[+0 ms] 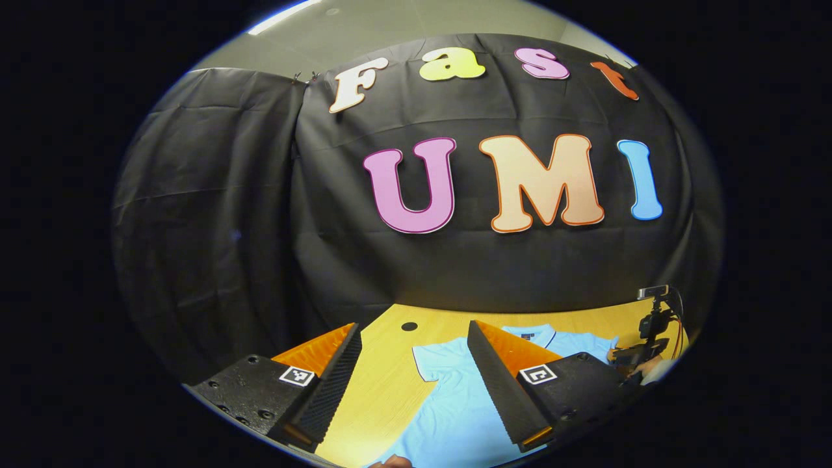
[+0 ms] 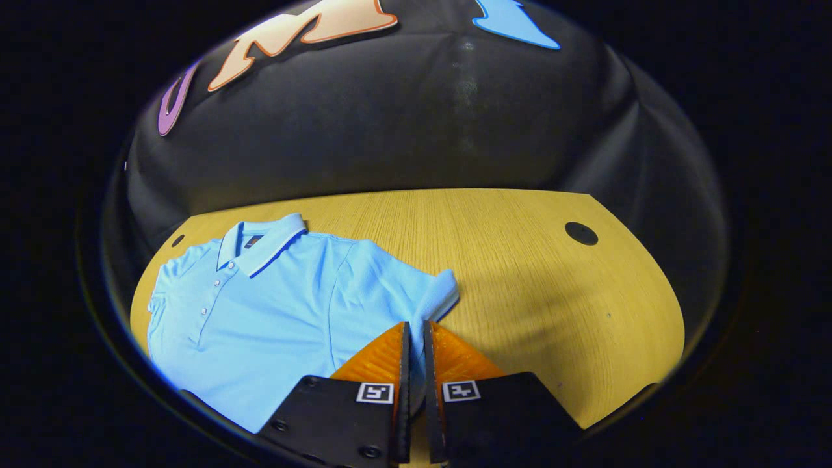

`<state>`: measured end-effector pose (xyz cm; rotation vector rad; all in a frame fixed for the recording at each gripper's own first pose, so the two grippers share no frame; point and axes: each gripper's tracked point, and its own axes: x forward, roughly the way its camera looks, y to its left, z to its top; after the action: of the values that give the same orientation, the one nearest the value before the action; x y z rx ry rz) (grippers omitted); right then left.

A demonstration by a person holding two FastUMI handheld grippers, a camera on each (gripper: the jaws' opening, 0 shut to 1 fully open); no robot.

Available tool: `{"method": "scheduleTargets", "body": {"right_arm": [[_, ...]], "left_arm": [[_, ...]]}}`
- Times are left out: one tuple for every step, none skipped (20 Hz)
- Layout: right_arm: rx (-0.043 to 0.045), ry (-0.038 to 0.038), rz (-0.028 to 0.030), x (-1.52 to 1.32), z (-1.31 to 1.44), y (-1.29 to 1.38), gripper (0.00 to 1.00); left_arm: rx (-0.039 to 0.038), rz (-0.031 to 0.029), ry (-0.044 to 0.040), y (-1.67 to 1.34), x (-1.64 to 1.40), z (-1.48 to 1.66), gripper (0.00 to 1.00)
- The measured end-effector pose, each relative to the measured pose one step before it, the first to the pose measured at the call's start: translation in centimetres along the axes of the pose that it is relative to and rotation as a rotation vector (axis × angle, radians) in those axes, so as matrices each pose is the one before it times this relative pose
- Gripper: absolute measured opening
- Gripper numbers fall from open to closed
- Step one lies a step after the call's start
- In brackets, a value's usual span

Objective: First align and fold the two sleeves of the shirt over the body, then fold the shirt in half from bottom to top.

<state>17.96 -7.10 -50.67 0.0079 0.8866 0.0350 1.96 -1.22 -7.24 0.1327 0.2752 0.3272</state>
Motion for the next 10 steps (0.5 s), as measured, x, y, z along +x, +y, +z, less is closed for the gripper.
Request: {"method": "scheduleTargets", "body": {"right_arm": [[0.00549, -0.00272, 0.00594, 0.019, 0.09, 0.392, 0.05], [0.01235, -0.00134, 0.00379, 0.204, 0.071, 0.435, 0.05], [0.00807, -0.00885, 0.01169, -0.179, 0.401, 0.432, 0.02], [0.00504, -0.01569, 0.00578, -0.482, 0.523, 0.344, 0.03], [-0.00011, -0.01742, 0.01403, -0.374, 0.814, 0.592, 0.02], [-0.00295, -0.01888, 0.00459, -0.245, 0.686, 0.414, 0.02], [-0.00456, -0.01893, 0.00771, -0.335, 0.802, 0.517, 0.02], [-0.00428, -0.01234, 0.00616, -0.237, 0.471, 0.598, 0.02], [-0.00105, -0.00842, 0.0069, -0.233, 0.524, 0.662, 0.02], [0.00439, -0.00699, 0.00727, -0.246, 0.31, 0.764, 0.03]], "left_arm": [[0.00047, -0.00084, -0.00181, 0.02, 0.047, -0.006, 0.98], [-0.00128, 0.00001, -0.00261, -0.019, 0.06, 0.074, 0.98], [-0.00291, -0.00078, 0.00079, 0.01, 0.029, -0.063, 0.98], [-0.00385, -0.00216, 0.00235, -0.034, -0.035, -0.069, 0.98], [-0.00355, -0.00179, 0.00086, -0.072, 0.03, -0.241, 0.98], [-0.00267, -0.00354, 0.00003, 0.001, 0.024, -0.12, 0.98], [-0.00214, -0.00585, 0.00105, -0.046, -0.028, -0.11, 0.98], [-0.00203, -0.007, -0.0027, -0.086, 0.086, -0.083, 0.98], [-0.00262, -0.00839, -0.00513, -0.002, 0.071, -0.126, 0.99], [-0.00172, -0.00807, -0.00442, -0.023, 0.303, -0.178, 0.98]]}}
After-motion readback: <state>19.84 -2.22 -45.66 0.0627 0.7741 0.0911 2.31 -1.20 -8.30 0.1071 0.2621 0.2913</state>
